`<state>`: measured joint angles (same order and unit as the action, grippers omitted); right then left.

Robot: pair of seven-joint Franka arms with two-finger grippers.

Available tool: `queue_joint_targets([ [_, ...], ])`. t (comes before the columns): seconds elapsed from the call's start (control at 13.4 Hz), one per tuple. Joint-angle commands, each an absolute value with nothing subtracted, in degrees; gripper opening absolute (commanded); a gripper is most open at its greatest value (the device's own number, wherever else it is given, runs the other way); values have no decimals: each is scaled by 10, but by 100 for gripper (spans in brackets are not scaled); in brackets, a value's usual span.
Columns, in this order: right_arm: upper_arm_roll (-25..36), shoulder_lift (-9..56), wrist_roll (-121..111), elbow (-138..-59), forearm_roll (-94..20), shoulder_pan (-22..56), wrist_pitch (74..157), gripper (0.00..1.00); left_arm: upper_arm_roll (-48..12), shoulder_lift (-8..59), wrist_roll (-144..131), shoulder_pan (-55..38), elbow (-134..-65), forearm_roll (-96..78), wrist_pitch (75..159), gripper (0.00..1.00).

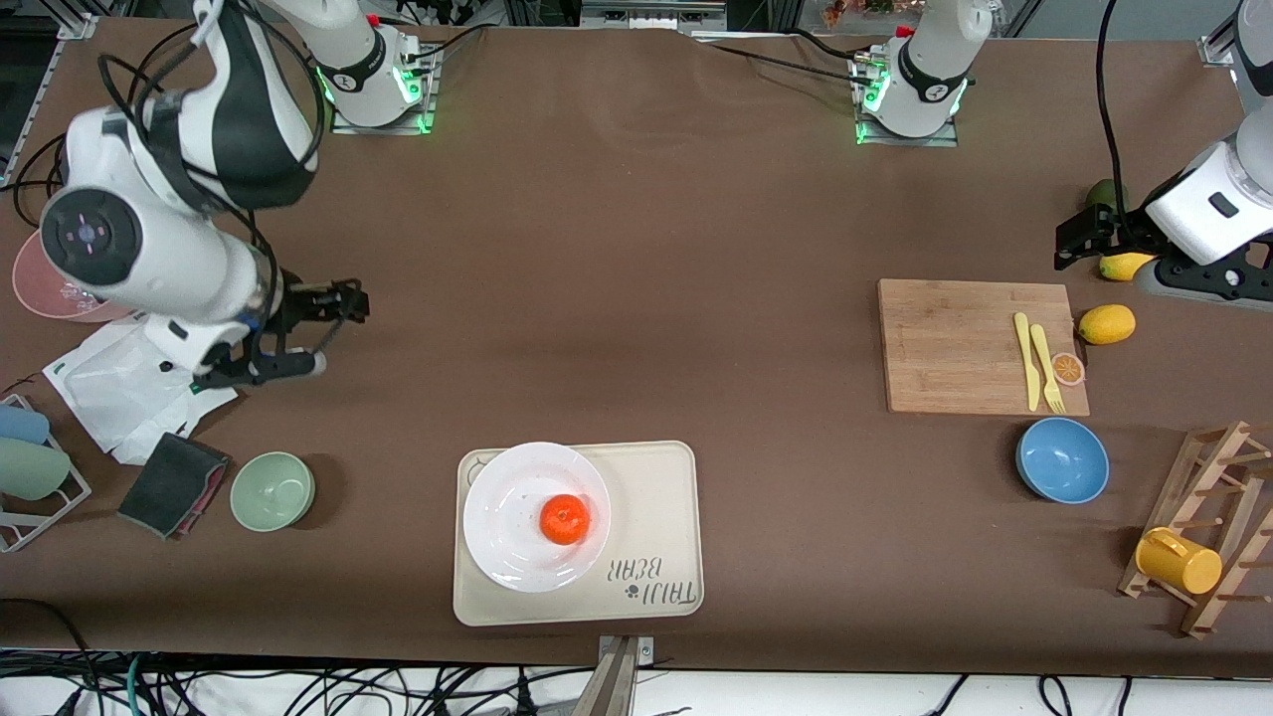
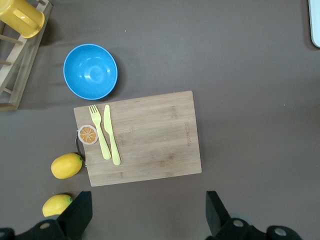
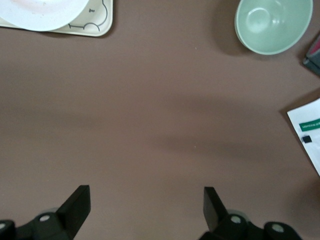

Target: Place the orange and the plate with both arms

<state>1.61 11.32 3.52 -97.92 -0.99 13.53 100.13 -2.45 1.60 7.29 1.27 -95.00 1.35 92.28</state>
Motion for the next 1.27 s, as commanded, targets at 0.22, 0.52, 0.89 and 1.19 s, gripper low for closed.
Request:
queue_joint_targets([
  [0.22,67,5,-11,-987,3,106,891,100,-21,10,90,13,-954,-4,920,100],
  [0.52,79,5,-7,-947,4,98,877,100,-21,10,90,13,-954,-4,920,100],
  [0.89,79,11,-3,-947,3,96,877,100,-21,10,90,13,-954,-4,920,100],
  [1.19,80,13,-1,-947,3,95,882,100,-21,10,90,13,-954,-4,920,100],
])
